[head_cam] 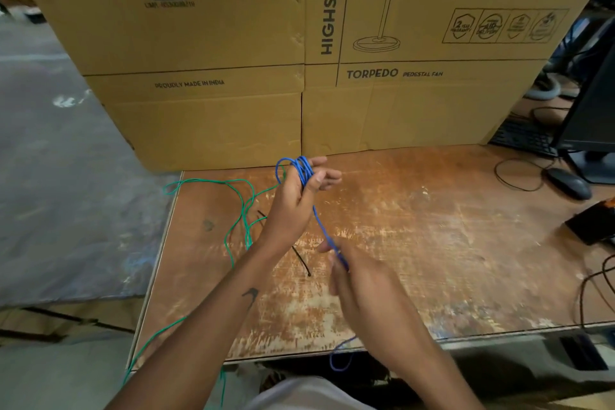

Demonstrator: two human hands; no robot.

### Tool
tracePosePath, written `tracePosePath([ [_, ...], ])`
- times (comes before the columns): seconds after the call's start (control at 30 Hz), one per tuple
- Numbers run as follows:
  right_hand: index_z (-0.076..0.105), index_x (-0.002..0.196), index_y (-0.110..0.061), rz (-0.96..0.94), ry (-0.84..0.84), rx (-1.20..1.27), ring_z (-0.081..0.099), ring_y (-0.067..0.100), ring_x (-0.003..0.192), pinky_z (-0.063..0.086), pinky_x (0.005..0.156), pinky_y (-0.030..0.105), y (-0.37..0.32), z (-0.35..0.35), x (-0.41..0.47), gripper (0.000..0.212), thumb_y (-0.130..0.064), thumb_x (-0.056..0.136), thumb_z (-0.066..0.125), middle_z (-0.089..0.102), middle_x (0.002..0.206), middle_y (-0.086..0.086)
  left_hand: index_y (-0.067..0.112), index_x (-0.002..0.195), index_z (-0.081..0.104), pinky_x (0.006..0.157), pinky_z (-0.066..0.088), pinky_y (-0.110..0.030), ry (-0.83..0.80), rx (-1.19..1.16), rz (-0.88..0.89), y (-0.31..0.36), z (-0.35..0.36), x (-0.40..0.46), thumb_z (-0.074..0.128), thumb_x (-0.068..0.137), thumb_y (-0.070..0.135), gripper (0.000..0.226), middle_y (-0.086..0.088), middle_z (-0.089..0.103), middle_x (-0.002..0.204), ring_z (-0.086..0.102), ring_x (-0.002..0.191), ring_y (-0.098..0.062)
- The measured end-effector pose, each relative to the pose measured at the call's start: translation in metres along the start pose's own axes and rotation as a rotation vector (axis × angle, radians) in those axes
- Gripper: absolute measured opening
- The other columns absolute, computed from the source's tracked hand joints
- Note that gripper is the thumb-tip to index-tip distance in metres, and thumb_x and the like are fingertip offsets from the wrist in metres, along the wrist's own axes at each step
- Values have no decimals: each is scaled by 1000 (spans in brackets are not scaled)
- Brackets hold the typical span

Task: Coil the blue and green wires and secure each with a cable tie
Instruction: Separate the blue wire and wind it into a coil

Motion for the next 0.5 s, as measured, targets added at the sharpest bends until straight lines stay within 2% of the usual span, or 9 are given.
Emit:
tracePosePath([
  [0.07,57,115,-33,20,129,-21,60,13,58,48,56,37,-6,-35,7,22,-42,113,37,63,71,-8,8,130,54,91,55,-38,-83,99,-16,-7,9,-11,41,113,22,26,-2,76,109,76,100,-22],
  [0.13,59,105,-31,34,209,-48,60,7,59,44,55,27,-6,-63,17,21,-46,111,44,63,70,-14,15,127,58,84,55,-34,-131,159,-39,-8,16,-24,38,112,33,30,4,76,97,74,87,-14],
  [0.17,60,102,-32,42,236,-55,60,4,60,40,54,20,-4,-74,24,20,-46,110,48,62,68,-17,17,122,61,78,55,-34,-158,148,-42,-6,21,-31,35,112,39,35,4,75,91,72,79,-14],
  [0.23,63,95,-31,55,276,-63,60,0,60,36,52,19,4,-91,40,21,-45,108,55,63,66,-16,17,111,63,68,50,-37,-251,56,-45,1,34,-44,28,109,55,51,-1,72,81,65,66,-23],
  [0.3,68,91,-30,45,284,-19,59,2,58,35,53,19,15,-102,60,22,-46,106,63,66,67,-11,15,106,64,61,45,-40,-326,-20,-69,6,44,-53,25,107,61,60,-6,69,75,59,59,-28],
  [0.37,76,91,-29,49,238,97,56,4,56,35,55,17,32,-103,84,19,-45,100,71,70,67,-7,16,104,64,56,43,-40,-366,-65,-117,10,50,-61,36,107,58,51,-5,65,69,54,53,-26],
  [0.43,79,89,-24,65,170,272,52,2,53,37,56,19,52,-94,105,16,-39,95,79,70,63,-2,19,100,64,53,43,-35,-364,-107,-155,14,53,-66,45,108,46,34,-1,61,63,51,49,-21],
  [0.5,78,85,-17,90,126,449,41,4,45,34,48,20,72,-77,117,17,-30,96,79,65,59,-1,15,100,62,52,44,-31,-322,-150,-153,21,50,-64,44,109,32,26,2,57,61,50,48,-19],
])
Point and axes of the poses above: each hand's wrist, its own x-axis towards the middle knuckle, its own z-axis out of the palm, y = z × x, the point moved 9 cm from there along x, towards the middle knuckle
